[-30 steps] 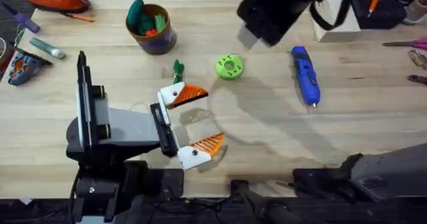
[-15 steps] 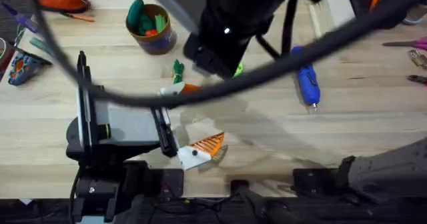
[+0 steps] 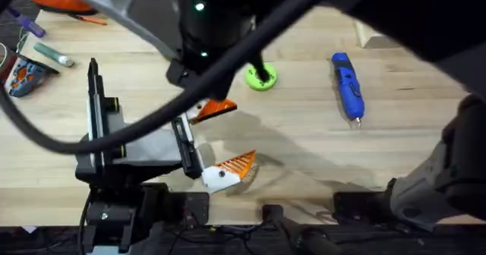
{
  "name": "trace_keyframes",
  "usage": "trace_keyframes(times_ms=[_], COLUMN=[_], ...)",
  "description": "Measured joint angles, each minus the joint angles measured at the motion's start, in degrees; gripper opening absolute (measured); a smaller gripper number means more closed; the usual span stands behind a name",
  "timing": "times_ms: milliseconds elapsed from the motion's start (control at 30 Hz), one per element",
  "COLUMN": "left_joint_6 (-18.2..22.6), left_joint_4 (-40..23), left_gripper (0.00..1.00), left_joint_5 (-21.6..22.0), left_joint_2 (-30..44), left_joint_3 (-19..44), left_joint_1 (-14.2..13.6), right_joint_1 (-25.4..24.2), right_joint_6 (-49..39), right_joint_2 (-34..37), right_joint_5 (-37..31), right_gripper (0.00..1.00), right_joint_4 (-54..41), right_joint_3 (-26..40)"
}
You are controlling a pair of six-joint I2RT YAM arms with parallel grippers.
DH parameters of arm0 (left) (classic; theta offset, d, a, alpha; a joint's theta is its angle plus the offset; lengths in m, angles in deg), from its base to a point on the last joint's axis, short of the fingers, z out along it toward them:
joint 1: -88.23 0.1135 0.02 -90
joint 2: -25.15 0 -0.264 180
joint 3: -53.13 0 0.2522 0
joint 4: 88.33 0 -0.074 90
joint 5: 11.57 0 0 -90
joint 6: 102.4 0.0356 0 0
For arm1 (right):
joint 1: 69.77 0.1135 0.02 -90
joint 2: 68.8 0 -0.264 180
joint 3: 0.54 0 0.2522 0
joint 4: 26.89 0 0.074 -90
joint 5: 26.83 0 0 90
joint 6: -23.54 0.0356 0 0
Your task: Pick up the gripper from the table and insert it into the empty holder that is missing its gripper. Then pick up a screw, insert it into the mounting hole, and use the screwdriver to tighten it. Finally, clean up the table by picking up the vegetable and placing it into the bucket.
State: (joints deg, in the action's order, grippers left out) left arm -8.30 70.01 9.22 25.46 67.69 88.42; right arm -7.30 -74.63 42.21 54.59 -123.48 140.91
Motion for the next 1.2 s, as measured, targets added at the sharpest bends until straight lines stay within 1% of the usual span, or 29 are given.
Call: trace_keyframes(times_ms=[333, 600, 900, 1200], left_joint_6=[0.00, 0.00, 0.00, 0.00], left_joint_4=[0.00, 0.00, 0.00, 0.00], left_gripper=[0.999, 0.999, 0.999, 0.999], left_joint_5=[0.00, 0.00, 0.00, 0.00], left_joint_2=[-0.01, -0.01, 0.01, 0.00], left_joint_3=[0.00, 0.00, 0.00, 0.00], left_joint_1=[0.00, 0.00, 0.00, 0.00], right_joint_1=[5.11, 4.77, 3.57, 3.54], right_joint_6=[1.25, 2.55, 2.66, 3.13], right_joint_2=[0.94, 1.22, 3.06, 3.49], right_joint_5=[0.04, 0.87, 0.87, 0.87], right_gripper=[0.006, 0.006, 0.006, 0.006], right_joint_4=[-1.07, -0.22, 0.41, 1.20], right_joint_3=[0.76, 0.85, 0.85, 0.85])
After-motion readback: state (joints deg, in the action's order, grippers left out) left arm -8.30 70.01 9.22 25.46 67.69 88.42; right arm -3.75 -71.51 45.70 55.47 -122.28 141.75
